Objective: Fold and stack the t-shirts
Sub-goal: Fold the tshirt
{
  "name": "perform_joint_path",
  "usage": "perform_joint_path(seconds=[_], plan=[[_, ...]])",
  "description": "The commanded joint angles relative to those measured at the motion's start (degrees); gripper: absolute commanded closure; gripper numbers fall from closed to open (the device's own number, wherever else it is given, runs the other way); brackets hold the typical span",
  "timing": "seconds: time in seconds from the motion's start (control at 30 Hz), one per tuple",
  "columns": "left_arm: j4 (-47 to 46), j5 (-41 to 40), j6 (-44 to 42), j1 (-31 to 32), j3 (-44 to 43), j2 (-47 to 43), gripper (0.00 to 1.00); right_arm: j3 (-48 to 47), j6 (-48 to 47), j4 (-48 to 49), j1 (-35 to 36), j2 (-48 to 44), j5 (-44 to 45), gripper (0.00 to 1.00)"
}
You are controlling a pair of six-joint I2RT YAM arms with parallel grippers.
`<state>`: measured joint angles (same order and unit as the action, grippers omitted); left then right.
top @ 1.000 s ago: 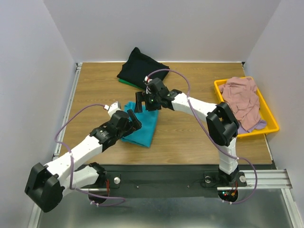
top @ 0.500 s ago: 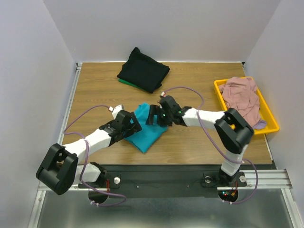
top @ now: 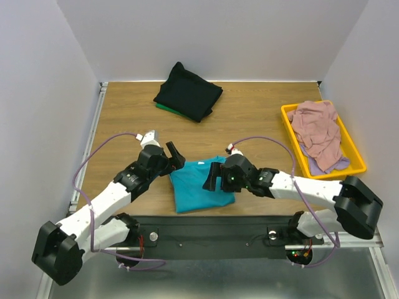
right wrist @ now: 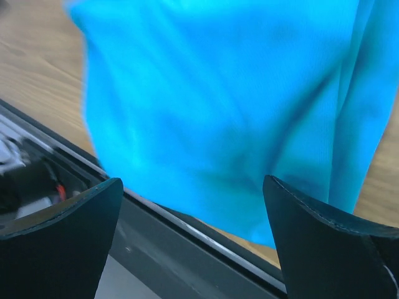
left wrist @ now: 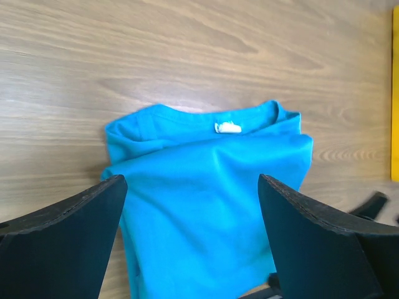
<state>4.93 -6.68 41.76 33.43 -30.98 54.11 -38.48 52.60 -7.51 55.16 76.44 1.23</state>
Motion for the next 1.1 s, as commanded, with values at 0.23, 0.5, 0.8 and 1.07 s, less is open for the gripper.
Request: perform_joint_path(seconds=[0.23, 0.5, 0.8, 1.07], plan=[[3.51, -3.87, 2.98, 0.06, -0.74, 6.79, 0.12, -8.36, -5.66, -2.95, -5.49, 1.06, 13.54, 0.00], [0.61, -2.47, 2.10, -0.30, -2.59, 14.79, 0.55, -14.16, -9.36, -3.04, -12.52, 11.61, 10.90, 0.33], [0.17, -0.36, 1.57, -0.47, -2.86, 14.45, 1.00, -15.31, -10.23, -2.95, -13.23, 11.37, 8.17, 0.92], [1.22, 0.79, -1.50, -0.30, -2.85, 0.06, 1.00, -11.97, -11.03, -3.30, -13.23, -0.76, 6.15, 1.00]])
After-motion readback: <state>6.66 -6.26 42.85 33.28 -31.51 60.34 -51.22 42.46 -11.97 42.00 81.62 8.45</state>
